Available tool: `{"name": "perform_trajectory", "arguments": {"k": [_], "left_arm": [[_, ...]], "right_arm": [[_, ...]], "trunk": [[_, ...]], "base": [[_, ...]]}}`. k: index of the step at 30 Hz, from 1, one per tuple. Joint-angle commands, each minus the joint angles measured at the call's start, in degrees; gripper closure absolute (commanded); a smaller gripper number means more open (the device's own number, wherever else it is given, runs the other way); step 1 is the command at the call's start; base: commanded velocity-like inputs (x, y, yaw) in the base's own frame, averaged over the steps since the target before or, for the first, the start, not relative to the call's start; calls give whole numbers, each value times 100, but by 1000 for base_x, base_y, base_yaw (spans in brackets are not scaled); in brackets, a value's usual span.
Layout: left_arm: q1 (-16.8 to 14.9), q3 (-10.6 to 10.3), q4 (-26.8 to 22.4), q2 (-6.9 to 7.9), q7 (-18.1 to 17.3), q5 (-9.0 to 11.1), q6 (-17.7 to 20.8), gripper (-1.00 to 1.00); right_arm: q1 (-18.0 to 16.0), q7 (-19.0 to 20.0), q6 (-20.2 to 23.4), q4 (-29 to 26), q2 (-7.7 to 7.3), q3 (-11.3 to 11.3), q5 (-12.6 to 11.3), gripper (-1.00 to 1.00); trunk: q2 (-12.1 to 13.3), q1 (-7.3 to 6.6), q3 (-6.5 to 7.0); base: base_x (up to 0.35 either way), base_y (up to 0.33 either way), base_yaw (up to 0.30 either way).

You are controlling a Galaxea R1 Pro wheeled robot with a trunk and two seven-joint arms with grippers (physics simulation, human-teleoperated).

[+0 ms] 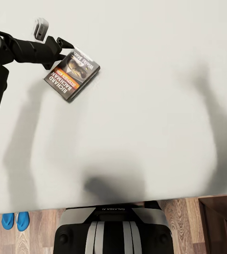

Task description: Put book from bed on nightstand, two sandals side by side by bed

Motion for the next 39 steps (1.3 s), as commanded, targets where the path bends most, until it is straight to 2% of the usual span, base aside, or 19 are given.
{"name": "perform_trajectory", "arguments": {"k": [1,14,21,27,39], "left_arm": [[-2,-82,-5,6,73,94,38,-100],[-3,-59,-29,14,118,169,96,-100],[13,-67,-257,21,335,149,94,-100],[14,-43,-339,17,595,179,94,-100],[1,-36,-363,7,667,202,94,-100]], "right_arm": [[-8,-35,42,0,-1,9,-49,-100],[-6,-52,42,0,3,12,-5,-100],[-7,-72,42,0,9,15,4,-100],[-8,-84,42,0,22,17,11,-100],[-4,-88,42,5,34,9,14,-100]], "trunk": [[-1,1,-3],[-1,1,-3],[-1,1,-3],[-1,1,-3],[-1,1,-3]], "base": [[0,0,-232],[0,0,-89],[-40,-11,-6],[-237,-77,-1],[-285,-133,0]]}}
